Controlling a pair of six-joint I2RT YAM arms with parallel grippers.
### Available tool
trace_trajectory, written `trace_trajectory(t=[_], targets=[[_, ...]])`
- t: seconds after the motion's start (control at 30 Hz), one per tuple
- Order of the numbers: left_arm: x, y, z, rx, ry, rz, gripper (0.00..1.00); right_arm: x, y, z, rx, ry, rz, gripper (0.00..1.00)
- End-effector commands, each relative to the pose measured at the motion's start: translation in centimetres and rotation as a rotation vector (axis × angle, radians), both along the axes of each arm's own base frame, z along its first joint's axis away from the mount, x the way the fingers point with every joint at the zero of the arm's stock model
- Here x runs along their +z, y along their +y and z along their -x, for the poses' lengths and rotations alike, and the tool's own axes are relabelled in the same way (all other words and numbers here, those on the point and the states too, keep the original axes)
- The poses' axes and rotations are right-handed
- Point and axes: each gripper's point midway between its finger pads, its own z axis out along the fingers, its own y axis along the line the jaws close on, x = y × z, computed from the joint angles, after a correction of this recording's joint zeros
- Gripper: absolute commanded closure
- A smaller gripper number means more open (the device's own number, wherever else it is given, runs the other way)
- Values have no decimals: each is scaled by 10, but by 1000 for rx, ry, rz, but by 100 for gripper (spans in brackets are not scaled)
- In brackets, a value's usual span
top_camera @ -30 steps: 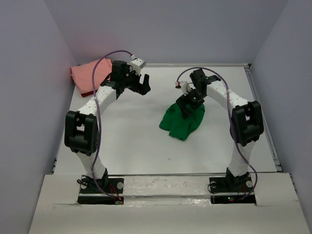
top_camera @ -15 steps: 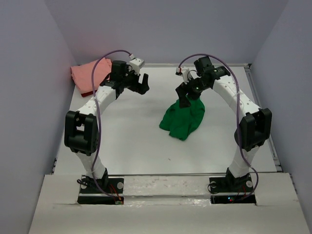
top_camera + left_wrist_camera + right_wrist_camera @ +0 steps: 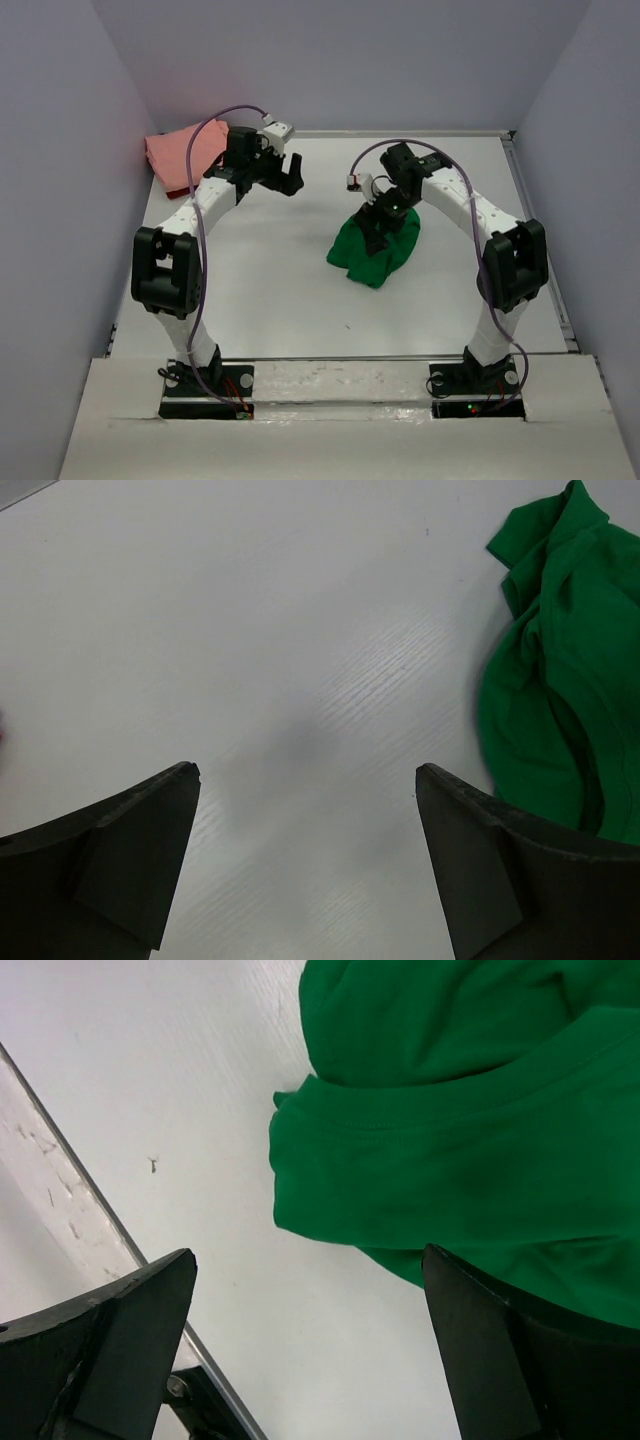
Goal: Fold and stack the t-shirts
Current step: Flatten out the tshirt
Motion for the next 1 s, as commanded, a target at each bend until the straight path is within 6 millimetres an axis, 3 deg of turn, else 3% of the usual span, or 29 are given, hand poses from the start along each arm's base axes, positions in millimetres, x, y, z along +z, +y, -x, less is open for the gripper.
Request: trace_trajectory(t=[0.0,0.17,0.57,0.73,0.83,0.97], targets=[[15,-7,11,-33,-40,19,1,-26,1,3,51,-23,90,0],[19,-9,13,-38,-49,21,1,-54,9,5,95,-30,164,0],[21,-13,13,-51,-50,32,1,-70,25,-9,136,-134,251,0],[24,-14,12,-51,-53,36,1,-55,35,-6,149,-167,223,2],[23,-15,11,-53,-51,37,1,-49,48,7,189,-170,217,3],[26,-16,8,-54,-56,41,1,-18,63,15,191,-157,145,8]])
